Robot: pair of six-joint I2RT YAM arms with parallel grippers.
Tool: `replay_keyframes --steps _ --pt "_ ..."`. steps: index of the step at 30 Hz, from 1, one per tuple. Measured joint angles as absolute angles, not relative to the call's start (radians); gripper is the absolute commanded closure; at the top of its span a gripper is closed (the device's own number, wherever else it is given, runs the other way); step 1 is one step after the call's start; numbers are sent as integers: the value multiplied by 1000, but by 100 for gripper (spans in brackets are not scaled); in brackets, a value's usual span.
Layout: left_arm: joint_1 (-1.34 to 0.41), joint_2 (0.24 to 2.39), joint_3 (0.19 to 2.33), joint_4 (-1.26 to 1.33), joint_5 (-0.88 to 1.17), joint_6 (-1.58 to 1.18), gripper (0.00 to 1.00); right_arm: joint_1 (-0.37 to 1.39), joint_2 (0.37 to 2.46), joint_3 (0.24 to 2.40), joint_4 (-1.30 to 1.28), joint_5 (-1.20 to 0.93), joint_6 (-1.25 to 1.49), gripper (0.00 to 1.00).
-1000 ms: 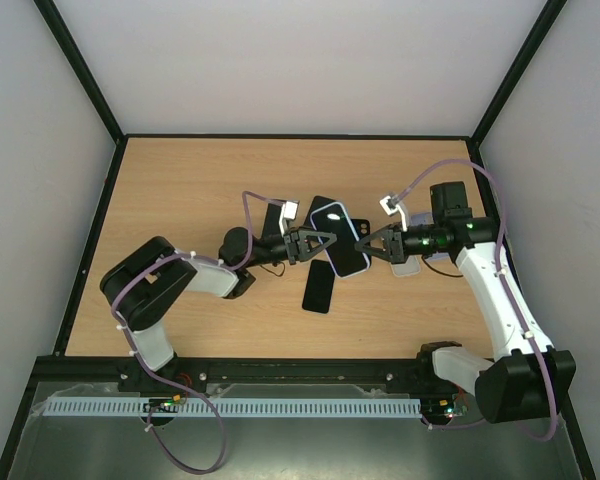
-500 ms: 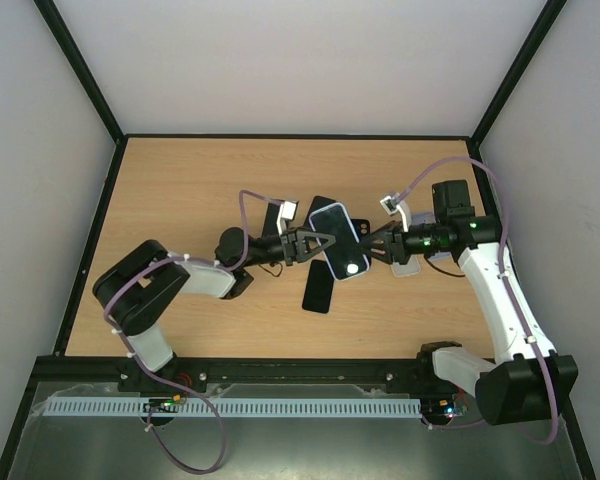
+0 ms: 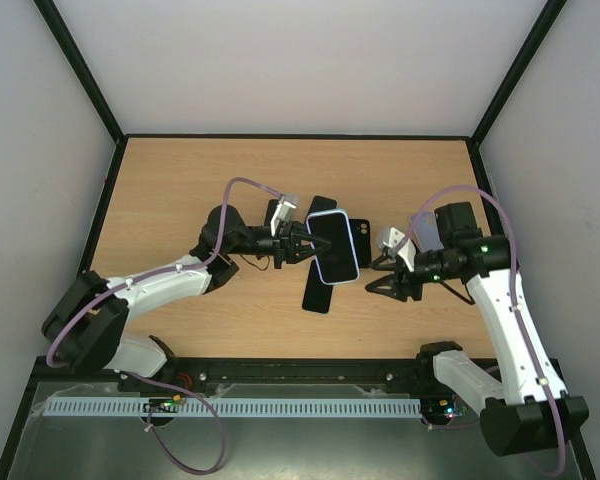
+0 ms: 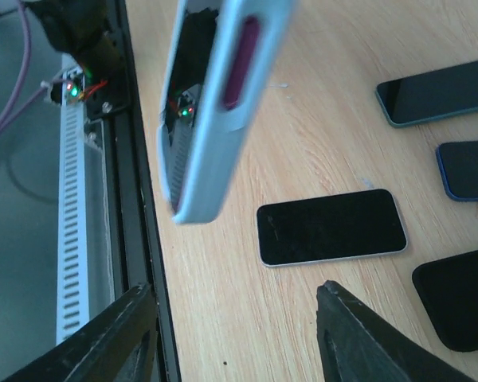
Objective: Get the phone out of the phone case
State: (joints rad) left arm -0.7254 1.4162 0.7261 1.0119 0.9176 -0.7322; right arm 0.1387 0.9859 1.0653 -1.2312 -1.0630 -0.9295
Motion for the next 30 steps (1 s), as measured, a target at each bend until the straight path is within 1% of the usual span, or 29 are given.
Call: replay_keyframes --steps 3,5,11,17,30 --pt "-727 1388 770 883 936 -644 97 150 919 1032 -1238 -1060 -979 54" --pt "-731 1383 792 831 944 -607 97 151 910 1027 -1236 -1064 -982 56" --pt "-748 1382 807 728 958 -538 97 155 937 1015 -1212 -1102 -961 59" --pt "-760 1382 807 711 969 -524 97 158 950 987 -1180 -1123 -936 61" --pt "-773 1387 807 716 972 -526 97 158 948 958 -1140 -1125 -894 61"
